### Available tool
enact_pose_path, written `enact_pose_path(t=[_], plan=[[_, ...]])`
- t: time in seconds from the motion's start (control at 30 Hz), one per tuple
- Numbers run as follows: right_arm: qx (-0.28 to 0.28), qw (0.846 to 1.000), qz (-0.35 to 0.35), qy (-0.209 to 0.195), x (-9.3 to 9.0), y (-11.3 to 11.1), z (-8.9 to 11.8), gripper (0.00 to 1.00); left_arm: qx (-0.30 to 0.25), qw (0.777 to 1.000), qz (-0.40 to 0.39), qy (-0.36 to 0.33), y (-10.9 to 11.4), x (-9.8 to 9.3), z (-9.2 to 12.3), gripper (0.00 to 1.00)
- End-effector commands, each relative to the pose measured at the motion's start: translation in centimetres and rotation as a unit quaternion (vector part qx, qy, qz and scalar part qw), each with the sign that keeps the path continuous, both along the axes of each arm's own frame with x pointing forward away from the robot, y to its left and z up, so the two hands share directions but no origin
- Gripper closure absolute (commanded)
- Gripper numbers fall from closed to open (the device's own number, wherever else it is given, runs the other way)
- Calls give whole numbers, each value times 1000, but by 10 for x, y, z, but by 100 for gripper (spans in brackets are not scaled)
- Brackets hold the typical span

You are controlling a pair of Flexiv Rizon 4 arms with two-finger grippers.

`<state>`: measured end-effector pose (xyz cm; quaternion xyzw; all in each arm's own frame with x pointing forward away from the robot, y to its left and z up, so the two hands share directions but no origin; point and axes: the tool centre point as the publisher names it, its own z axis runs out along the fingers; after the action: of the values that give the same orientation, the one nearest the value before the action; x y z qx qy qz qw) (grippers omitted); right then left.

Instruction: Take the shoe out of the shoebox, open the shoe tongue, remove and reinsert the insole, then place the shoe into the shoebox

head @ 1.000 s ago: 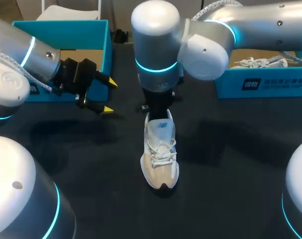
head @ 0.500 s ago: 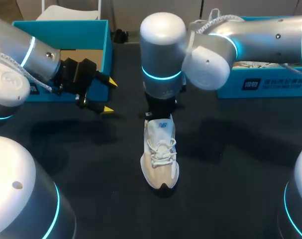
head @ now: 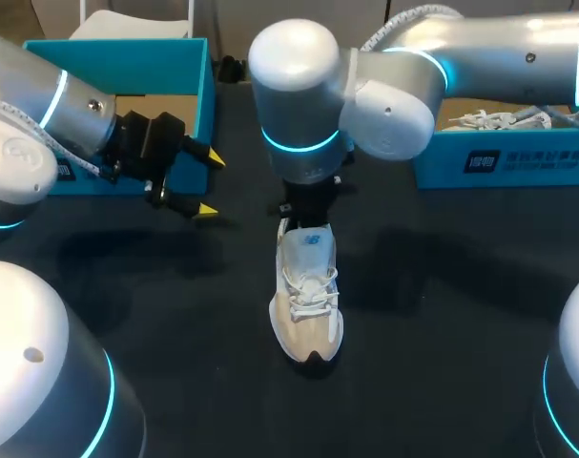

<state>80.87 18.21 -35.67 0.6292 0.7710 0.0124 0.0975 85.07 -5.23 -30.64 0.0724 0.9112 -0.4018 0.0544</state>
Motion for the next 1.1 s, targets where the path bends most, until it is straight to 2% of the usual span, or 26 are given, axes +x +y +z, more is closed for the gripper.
enact_pose_path(t=[0.03,0.27,0.53,0.87,0.97,1.1], plan=[[-18,999,-11,-28,4,1,-10,100,0,1000,-1,0,1,0,1,0],[-12,999,6,-34,16,7,-36,100,0,1000,-1,0,1,0,1,0],[-6,1000,14,-16,11,11,-53,100,0,1000,-1,0,1,0,1,0],[-49,998,2,-34,-2,9,-17,100,0,1000,-1,0,1,0,1,0],[-61,997,-5,-41,-4,5,-13,100,0,1000,-1,0,1,0,1,0],[-74,996,-10,-44,-2,-3,-19,100,0,1000,-1,0,1,0,1,0]])
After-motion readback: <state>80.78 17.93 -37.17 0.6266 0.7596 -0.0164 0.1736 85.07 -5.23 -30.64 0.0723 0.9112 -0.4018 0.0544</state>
